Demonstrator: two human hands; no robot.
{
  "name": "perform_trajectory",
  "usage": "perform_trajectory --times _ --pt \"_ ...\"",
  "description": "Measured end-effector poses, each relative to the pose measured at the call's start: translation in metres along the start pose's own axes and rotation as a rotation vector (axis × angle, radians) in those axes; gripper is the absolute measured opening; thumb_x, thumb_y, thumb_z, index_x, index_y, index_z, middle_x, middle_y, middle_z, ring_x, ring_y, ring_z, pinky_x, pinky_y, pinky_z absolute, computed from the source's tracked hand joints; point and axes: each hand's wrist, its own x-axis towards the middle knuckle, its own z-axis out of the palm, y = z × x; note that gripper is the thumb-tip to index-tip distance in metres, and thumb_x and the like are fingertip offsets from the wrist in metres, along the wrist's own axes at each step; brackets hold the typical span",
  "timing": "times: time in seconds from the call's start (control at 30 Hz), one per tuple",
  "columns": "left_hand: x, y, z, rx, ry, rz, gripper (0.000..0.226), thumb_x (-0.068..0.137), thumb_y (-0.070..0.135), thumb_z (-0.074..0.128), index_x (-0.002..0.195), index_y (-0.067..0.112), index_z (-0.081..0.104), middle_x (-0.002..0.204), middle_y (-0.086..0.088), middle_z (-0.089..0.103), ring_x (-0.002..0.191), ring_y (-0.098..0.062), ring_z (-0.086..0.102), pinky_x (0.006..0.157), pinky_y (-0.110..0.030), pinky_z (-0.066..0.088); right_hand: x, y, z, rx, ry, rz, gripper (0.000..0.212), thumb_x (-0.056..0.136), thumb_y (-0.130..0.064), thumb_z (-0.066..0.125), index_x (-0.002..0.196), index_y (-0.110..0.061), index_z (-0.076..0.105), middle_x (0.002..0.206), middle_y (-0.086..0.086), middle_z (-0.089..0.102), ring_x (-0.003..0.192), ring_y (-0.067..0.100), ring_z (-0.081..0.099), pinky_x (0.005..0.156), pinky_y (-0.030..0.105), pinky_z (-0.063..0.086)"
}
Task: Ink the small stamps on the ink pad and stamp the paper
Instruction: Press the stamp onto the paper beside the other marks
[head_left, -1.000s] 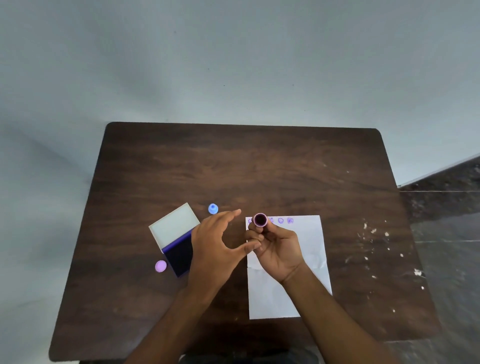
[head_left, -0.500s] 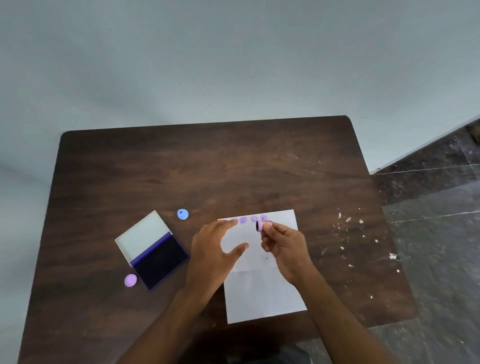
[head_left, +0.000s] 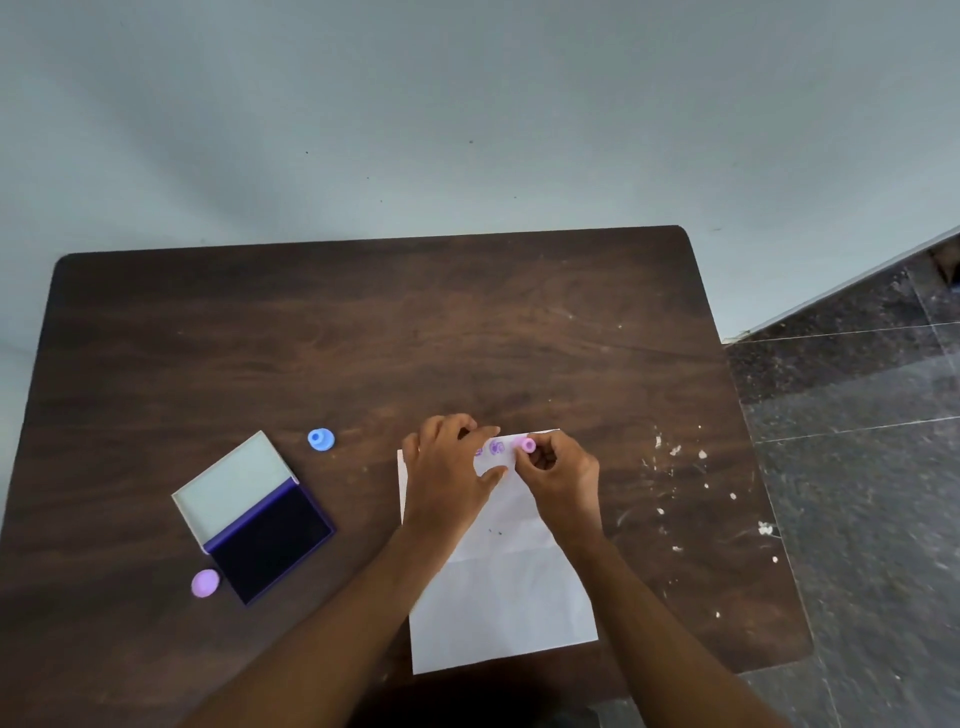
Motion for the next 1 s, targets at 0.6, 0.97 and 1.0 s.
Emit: perform_trajectory --times 0.6,0.97,1.0 --pt "0.009 0.003 0.016 -0.066 0.024 -0.110 0.034 0.065 0.046 0.086 0.094 0.033 0.075 0.098 0.004 0.065 0.095 -0.018 0.056 0.082 -0.035 0.039 0.001 0.006 0.005 0.060 -0.032 -0.032 0.013 0.083 -0.027 0.075 0.085 -0.018 0.066 0.079 -0.014 0.064 0.082 -0.009 0.062 0.059 0.001 0.046" --pt "0.010 0.006 0.012 -0.089 0.025 -0.130 0.033 0.065 0.044 0.087 0.093 0.030 0.076 0.100 0.000 0.068 0.094 -0.022 0.058 0.083 -0.033 0.035 0.004 0.009 0.010 0.028 -0.035 -0.028 0.016 0.085 -0.029 0.074 0.088 -0.015 0.067 0.082 -0.009 0.068 0.072 -0.005 0.064 0.061 0.002 0.047" --pt "0.009 0.006 0.012 -0.090 0.026 -0.132 0.033 0.065 0.044 0.087 0.093 0.029 0.075 0.100 0.000 0.068 0.094 -0.022 0.058 0.083 -0.032 0.035 0.004 0.009 0.011 0.024 -0.036 -0.032 0.016 0.085 -0.029 0.074 0.088 -0.014 0.067 0.082 -0.007 0.069 0.070 -0.003 0.064 0.061 0.002 0.048"
